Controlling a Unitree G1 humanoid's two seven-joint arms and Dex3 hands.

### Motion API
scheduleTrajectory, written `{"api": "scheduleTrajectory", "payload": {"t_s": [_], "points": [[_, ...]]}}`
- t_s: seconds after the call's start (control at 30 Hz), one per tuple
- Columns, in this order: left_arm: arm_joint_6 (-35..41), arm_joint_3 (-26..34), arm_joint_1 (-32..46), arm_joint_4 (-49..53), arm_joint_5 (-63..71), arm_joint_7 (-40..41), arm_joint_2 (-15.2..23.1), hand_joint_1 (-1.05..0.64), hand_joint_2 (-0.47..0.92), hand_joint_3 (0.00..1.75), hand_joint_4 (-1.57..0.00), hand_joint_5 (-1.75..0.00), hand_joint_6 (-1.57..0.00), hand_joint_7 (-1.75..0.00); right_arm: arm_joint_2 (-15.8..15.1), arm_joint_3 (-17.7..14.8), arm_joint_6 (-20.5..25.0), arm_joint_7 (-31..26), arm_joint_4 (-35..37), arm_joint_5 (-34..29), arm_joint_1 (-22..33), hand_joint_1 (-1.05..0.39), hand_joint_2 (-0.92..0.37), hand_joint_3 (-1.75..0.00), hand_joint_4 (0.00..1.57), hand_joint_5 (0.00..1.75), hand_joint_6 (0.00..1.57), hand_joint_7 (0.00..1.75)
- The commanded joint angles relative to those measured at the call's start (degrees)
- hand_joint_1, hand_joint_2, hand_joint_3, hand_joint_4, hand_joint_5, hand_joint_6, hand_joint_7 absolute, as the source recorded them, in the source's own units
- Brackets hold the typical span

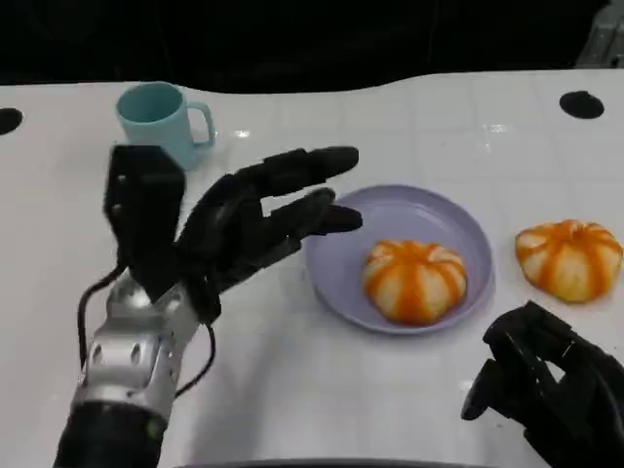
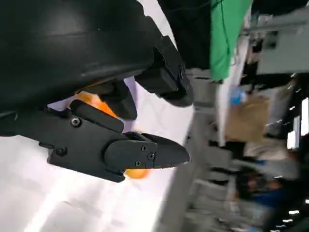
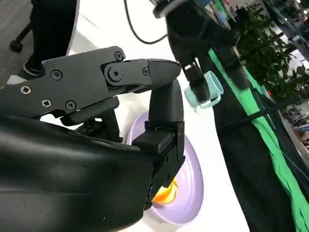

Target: Grasp the bread from the table and place it into the plate.

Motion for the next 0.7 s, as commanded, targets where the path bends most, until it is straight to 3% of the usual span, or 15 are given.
{"api": "scheduleTrajectory", "payload": {"t_s": [0.03,0.13,0.27,0.5,0.7], "points": [[6.7,4.17,5.49,-8.61,-7.6,2.88,-1.91,-0.61,0.92,0.45,-0.48,-1.57,-0.44,-1.23,-0.36,-0.3,0.27,-0.18,-0.55,0.47,0.21,-0.51,-0.92,-0.22,0.64,1.75,0.55,1.56],[9.8,6.55,10.56,-14.86,-12.57,6.69,-4.98,-0.63,0.92,0.47,-0.56,-1.72,-0.5,-1.42,-0.52,-0.17,0.48,-0.5,-0.87,0.13,0.24,-0.51,-0.92,-0.23,0.64,1.75,0.55,1.56],[13.92,7.32,15.69,-21.31,-16.37,10.45,-6.41,-0.62,0.92,0.5,-0.66,-1.74,-0.53,-1.54,-0.7,-0.02,0.57,-0.64,-1.18,-0.11,0.27,-0.51,-0.92,-0.25,0.63,1.75,0.54,1.56],[19.03,6.87,23.73,-29.33,-19.54,14.48,-6.37,-0.59,0.92,0.51,-0.82,-1.75,-0.58,-1.73,-0.43,-0.1,0.69,-0.77,-1.29,0.14,0.24,-0.5,-0.92,-0.25,0.63,1.75,0.54,1.57],[19.99,6.0,28.08,-31.89,-19.43,15.67,-5.34,-0.54,0.92,0.55,-0.8,-1.75,-0.56,-1.75,-0.83,0.06,0.81,-0.67,-1.83,-0.13,0.47,-0.51,-0.92,-0.27,0.63,1.75,0.53,1.56]]}}
